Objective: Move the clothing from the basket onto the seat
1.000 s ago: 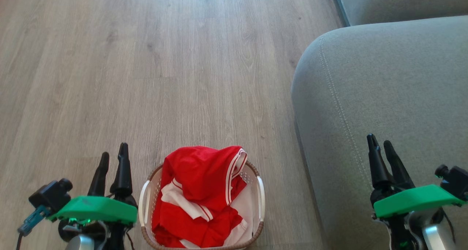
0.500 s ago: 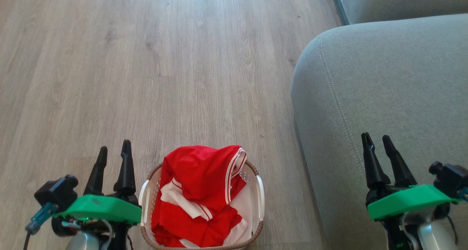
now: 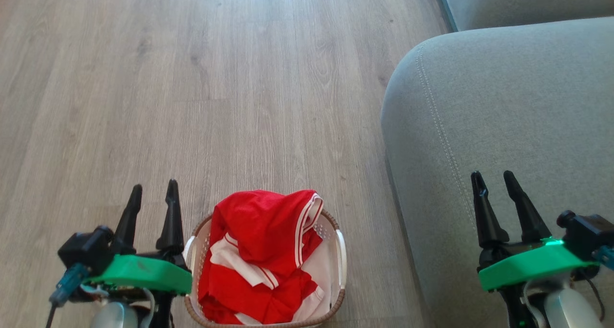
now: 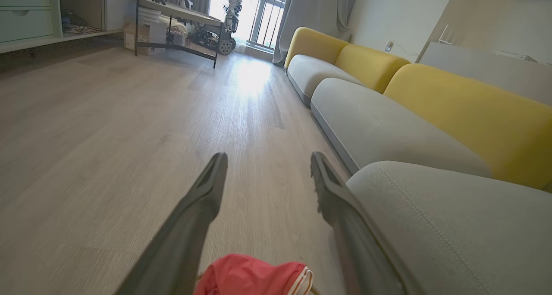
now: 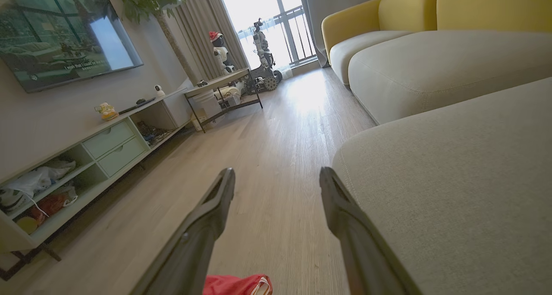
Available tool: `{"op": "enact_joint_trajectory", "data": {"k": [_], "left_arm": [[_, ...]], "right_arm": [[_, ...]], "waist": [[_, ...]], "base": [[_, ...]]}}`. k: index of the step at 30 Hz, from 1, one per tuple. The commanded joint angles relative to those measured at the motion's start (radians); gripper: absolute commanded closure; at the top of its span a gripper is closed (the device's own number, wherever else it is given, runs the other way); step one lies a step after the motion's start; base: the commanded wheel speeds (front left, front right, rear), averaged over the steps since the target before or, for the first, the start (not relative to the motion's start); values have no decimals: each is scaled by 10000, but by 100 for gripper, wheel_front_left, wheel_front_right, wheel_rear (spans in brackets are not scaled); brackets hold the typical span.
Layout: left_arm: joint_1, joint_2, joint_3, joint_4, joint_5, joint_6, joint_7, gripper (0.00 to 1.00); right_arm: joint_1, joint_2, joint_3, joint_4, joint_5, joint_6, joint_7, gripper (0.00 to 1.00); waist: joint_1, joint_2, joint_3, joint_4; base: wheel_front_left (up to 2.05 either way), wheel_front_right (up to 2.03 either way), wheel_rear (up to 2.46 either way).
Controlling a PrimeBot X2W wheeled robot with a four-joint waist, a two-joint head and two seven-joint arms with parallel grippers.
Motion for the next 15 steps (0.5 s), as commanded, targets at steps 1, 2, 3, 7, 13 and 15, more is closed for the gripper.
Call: {"op": "enact_joint_trajectory", "data": {"k": [1,2,3,7,13,15], "left_arm": [[-595,155,182,-444,289,30,-133,0],[-596,156,174,-460,406,33,-162,0],[-599,156,166,-479,520,37,-191,0],[-616,160,132,-548,987,63,-308,0],[-647,166,74,-649,1773,112,-513,0],[-650,167,62,-675,1997,127,-571,0]], "right_arm": [[-384,-215,248,-453,-268,0,-138,0],[-382,-225,266,-468,-373,0,-168,0],[-381,-235,284,-484,-478,0,-197,0],[-377,-260,335,-543,-909,0,-315,0],[-365,-294,375,-613,-1616,0,-521,0],[-365,-307,394,-631,-1814,0,-580,0]], "waist": [[0,0,-3,-4],[0,0,0,-7],[0,0,3,-10],[0,0,16,-23],[0,0,23,-31],[0,0,25,-33]], "base": [[0,0,0],[0,0,0],[0,0,0],[0,0,0],[0,0,0],[0,0,0]]}}
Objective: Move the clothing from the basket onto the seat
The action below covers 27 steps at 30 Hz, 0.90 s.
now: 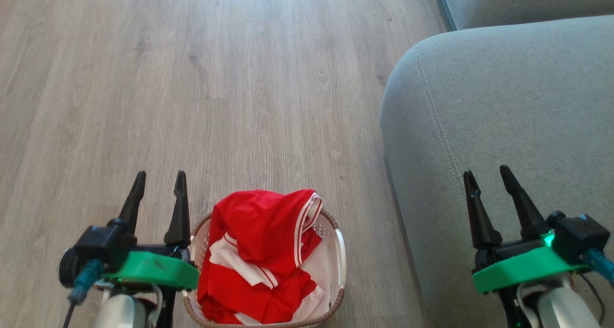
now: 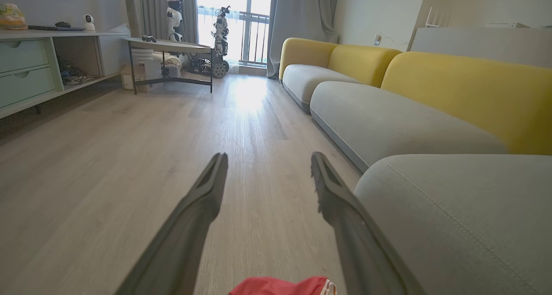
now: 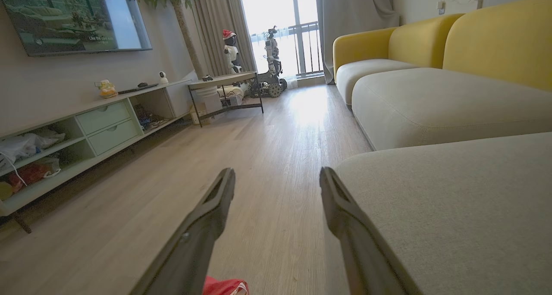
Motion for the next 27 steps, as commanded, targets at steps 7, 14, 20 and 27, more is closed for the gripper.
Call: {"op": "enact_joint_trajectory", "data": {"k": [7,14,20,27], "left_arm": [[-494,164,230,-451,624,78,-243,0],[-498,164,259,-447,603,82,-243,0],[-498,164,266,-429,587,81,-243,0],[-543,164,260,-416,551,90,-243,0]], "right_arm": [[-387,-246,243,-440,-539,-2,-233,0],[-397,-221,222,-415,-533,-2,-233,0],[-404,-219,224,-410,-514,-2,-233,0],[-455,-218,210,-450,-532,-2,-233,0]], "waist": [[0,0,20,-7],[0,0,47,-14],[0,0,79,-22],[0,0,224,-48]], "base": [[0,0,0],[0,0,0],[0,0,0],[0,0,0]]}}
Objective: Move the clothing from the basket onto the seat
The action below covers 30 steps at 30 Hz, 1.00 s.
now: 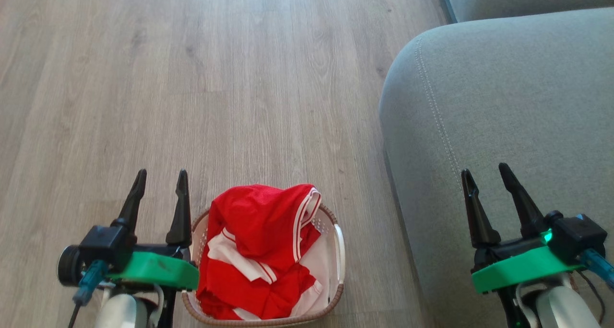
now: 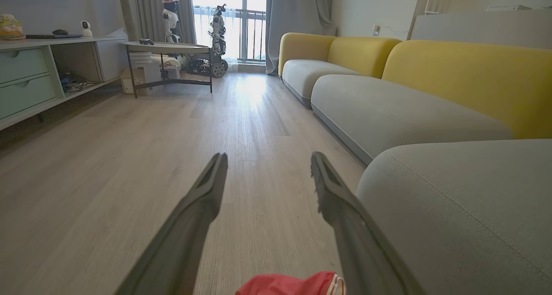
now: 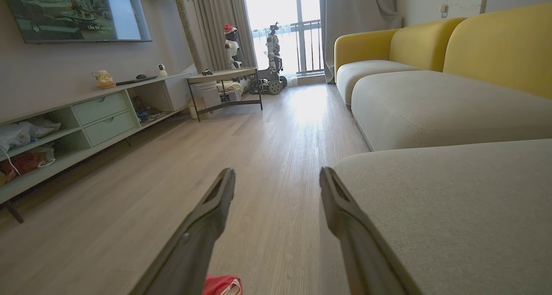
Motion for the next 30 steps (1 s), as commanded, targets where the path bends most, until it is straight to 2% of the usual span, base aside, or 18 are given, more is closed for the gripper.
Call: {"op": "enact_joint_trajectory", "data": {"k": [1,9,17,24,30], "left_arm": [[-552,162,278,-360,-20,31,-124,0],[-684,162,207,-233,-59,72,-124,0],[-1149,162,113,348,-87,117,-124,0],[-1760,179,91,1268,-37,112,-124,0],[-2533,305,81,2702,-16,63,-118,0]], "right_arm": [[-449,-187,161,-386,-32,-2,-91,0],[-556,-136,179,-498,-18,-2,-91,0],[-881,-110,300,-736,-30,-2,-91,0],[-1284,-185,456,-1184,-67,-2,-91,0],[-1709,-150,325,-1630,-40,-2,-91,0]], "waist": [[0,-1,46,-14],[0,-1,481,-132],[0,-1,1406,-367],[0,-1,2483,-683],[0,-1,3468,-972]], "base": [[0,0,0],[0,0,0],[0,0,0],[0,0,0],[0,0,0]]}}
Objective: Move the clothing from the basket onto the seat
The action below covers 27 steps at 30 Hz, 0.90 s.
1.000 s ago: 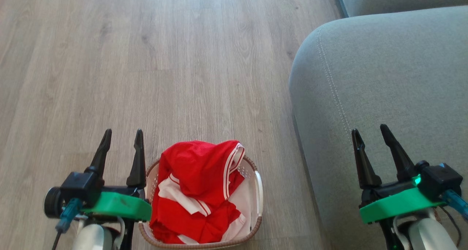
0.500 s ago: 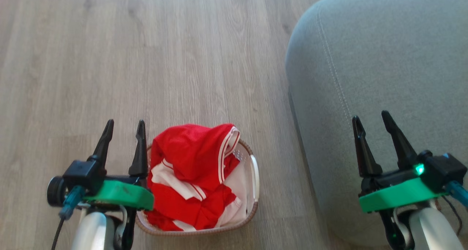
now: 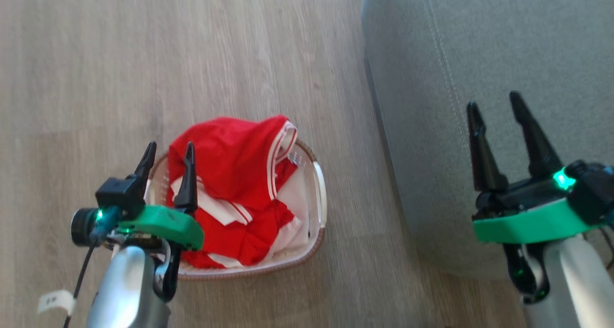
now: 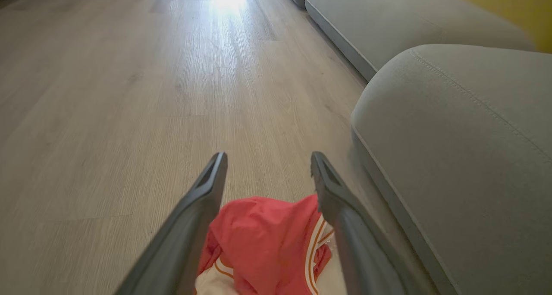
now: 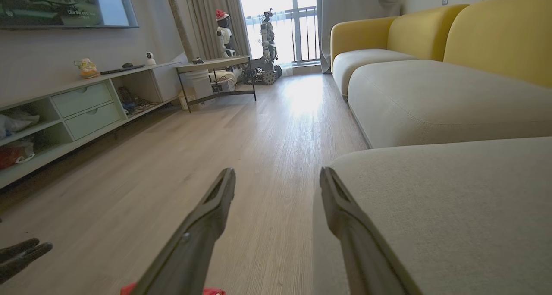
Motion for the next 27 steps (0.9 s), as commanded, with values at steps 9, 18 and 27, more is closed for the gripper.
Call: {"op": "enact_joint_trajectory", "data": {"k": [9,18,27], "left_arm": [[-1603,509,198,2346,-169,-243,169,0],[-3149,794,44,5162,-893,-541,1690,0],[-4659,1110,-275,6854,-1474,-604,2786,0]], "right_arm": [[-886,-65,129,-966,-31,-2,-84,0],[-1495,111,208,-1494,-106,-2,-84,0],[-2069,230,353,-1816,-144,-2,-84,0]], "waist": [[-1,0,1633,-637],[-1,0,2764,-1005],[-1,0,3788,-1334]], "base": [[0,0,0],[0,0,0],[0,0,0]]}}
